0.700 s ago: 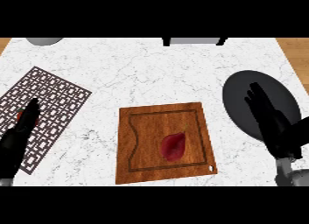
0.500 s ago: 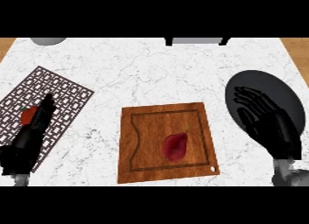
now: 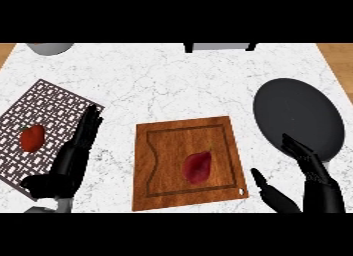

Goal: Pick the pear from the cutting board and place it in the pan

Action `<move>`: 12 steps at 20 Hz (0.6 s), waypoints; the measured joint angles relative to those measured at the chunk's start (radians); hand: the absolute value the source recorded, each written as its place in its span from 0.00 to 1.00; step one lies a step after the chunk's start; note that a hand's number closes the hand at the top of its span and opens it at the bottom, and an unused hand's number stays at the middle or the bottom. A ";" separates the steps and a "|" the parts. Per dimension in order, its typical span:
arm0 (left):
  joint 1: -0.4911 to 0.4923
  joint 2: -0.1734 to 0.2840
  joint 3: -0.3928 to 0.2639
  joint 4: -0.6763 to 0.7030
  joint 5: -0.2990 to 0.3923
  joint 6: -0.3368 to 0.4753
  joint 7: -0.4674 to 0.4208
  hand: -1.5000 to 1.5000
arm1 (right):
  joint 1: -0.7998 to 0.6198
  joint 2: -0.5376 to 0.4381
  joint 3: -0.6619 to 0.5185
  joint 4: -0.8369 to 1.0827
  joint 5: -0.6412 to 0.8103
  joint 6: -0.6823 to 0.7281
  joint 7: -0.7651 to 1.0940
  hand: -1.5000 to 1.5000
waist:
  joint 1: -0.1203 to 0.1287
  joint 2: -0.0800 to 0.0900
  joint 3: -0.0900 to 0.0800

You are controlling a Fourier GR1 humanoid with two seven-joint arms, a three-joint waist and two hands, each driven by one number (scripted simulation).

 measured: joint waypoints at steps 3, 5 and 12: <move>0.005 -0.019 -0.013 -0.006 -0.004 -0.008 -0.013 0.50 | 0.107 -0.031 0.062 -0.079 0.135 -0.060 0.030 0.00 | 0.014 0.002 0.001; -0.014 -0.034 -0.016 -0.001 -0.011 -0.009 -0.002 0.50 | 0.141 -0.060 0.082 -0.120 0.212 -0.071 0.083 0.00 | 0.022 0.004 0.001; -0.044 -0.070 -0.034 0.003 -0.039 -0.011 0.008 0.50 | 0.049 -0.154 0.105 -0.226 0.413 0.072 0.458 0.00 | 0.048 0.010 0.001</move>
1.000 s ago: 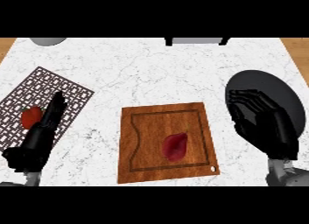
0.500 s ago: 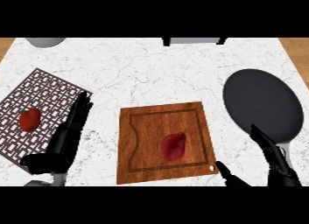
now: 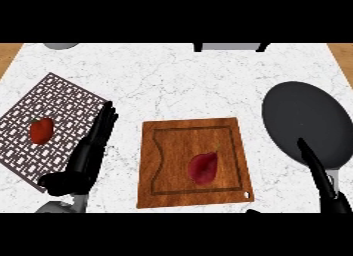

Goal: Pick the pear from the cutting board and place it in the pan

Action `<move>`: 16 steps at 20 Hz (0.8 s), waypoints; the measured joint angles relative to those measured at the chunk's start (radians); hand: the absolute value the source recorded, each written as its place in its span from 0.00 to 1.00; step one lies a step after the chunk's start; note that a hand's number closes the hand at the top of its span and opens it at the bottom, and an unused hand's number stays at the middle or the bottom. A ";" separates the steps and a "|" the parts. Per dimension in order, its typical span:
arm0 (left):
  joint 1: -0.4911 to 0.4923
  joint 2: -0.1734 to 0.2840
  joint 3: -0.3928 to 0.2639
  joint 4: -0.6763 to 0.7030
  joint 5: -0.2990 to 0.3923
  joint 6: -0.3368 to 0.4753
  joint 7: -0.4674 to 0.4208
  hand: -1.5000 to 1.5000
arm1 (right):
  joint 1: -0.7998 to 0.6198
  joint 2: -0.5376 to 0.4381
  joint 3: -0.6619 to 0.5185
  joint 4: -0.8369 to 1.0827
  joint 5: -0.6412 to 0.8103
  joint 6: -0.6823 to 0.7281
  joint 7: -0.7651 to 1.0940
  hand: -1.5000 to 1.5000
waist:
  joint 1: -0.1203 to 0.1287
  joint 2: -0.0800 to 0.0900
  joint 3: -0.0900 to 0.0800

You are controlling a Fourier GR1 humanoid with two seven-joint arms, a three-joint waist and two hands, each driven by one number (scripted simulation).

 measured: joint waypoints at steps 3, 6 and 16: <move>-0.014 -0.007 0.001 0.013 -0.005 -0.004 0.008 0.50 | -0.083 -0.011 0.024 0.009 0.051 0.101 0.157 0.00 | 0.008 0.002 0.000; -0.030 -0.024 -0.009 0.031 -0.014 -0.006 0.005 0.50 | -0.186 -0.011 0.053 0.048 0.076 0.219 0.304 0.00 | 0.017 0.004 -0.001; -0.012 -0.027 0.017 0.040 -0.015 -0.035 -0.011 0.50 | -0.471 0.134 0.179 0.317 0.127 0.500 0.565 0.00 | 0.014 0.001 0.002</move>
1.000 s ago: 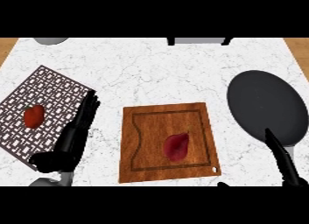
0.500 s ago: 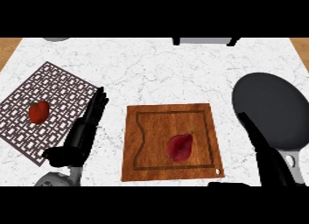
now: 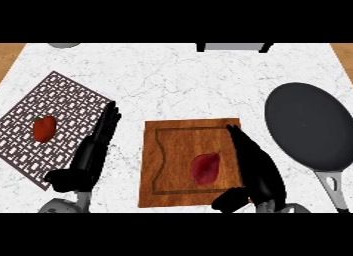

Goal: Pick the pear from the cutting board and place it in the pan

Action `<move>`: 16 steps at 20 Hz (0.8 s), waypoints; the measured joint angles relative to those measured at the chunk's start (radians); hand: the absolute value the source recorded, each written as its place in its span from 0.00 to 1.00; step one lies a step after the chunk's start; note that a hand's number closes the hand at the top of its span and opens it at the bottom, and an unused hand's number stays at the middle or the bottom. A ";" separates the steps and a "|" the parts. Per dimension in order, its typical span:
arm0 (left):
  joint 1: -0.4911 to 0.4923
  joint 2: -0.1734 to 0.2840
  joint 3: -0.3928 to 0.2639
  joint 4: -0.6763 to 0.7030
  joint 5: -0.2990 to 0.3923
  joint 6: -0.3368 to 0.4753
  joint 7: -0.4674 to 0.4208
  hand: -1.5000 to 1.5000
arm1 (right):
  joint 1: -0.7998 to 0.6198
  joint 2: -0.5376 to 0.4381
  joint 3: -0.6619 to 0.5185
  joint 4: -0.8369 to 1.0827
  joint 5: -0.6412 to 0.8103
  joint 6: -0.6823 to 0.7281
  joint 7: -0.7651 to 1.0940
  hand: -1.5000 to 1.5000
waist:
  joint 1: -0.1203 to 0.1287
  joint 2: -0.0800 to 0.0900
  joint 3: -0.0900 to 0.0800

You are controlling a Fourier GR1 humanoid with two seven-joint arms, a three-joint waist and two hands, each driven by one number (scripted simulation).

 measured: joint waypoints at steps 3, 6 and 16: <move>0.010 -0.011 0.017 -0.002 -0.011 -0.006 -0.003 0.50 | -0.033 0.052 -0.012 0.062 0.012 0.036 0.011 0.00 | -0.006 -0.001 0.001; -0.009 -0.014 0.047 0.009 -0.015 -0.030 0.005 0.50 | -0.046 0.114 -0.014 0.128 0.047 0.039 0.009 0.00 | -0.011 -0.002 0.001; 0.012 -0.056 0.100 -0.024 -0.065 -0.074 0.050 0.50 | -0.003 0.194 -0.094 0.181 0.124 0.061 -0.050 0.00 | -0.015 -0.003 0.001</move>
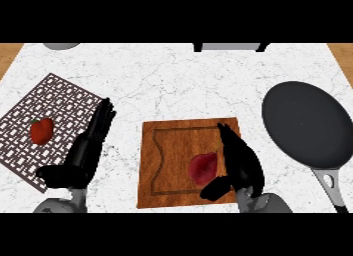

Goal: Pick the pear from the cutting board and place it in the pan

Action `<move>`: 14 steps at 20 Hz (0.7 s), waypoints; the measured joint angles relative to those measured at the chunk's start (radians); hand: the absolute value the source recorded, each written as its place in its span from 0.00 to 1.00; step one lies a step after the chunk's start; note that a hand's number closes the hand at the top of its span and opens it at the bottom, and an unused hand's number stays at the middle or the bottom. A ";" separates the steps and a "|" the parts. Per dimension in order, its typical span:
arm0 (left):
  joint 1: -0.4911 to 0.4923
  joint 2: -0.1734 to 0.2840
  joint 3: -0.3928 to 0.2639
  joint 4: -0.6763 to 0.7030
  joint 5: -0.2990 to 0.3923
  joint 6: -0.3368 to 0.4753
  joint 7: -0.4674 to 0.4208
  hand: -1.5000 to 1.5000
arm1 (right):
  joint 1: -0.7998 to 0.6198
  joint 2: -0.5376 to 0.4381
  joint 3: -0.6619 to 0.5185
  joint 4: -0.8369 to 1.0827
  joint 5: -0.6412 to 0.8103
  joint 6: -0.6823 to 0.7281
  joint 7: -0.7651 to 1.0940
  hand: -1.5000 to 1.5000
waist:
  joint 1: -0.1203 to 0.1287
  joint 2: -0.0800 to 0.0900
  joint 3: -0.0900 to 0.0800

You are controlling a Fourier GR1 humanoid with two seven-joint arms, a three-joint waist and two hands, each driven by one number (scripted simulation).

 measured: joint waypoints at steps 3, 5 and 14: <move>0.008 -0.016 0.008 0.014 -0.020 -0.016 -0.015 0.50 | 0.016 0.021 -0.019 0.032 0.020 -0.019 -0.043 0.00 | 0.000 0.000 0.000; 0.027 -0.018 0.016 -0.012 -0.025 -0.028 -0.010 0.50 | 0.027 0.030 -0.030 0.042 0.035 -0.025 -0.065 0.00 | 0.000 0.000 0.000; 0.020 -0.053 0.043 0.019 -0.061 -0.057 -0.029 0.50 | -0.019 0.078 -0.076 0.218 0.024 -0.021 -0.129 1.00 | 0.001 -0.003 -0.001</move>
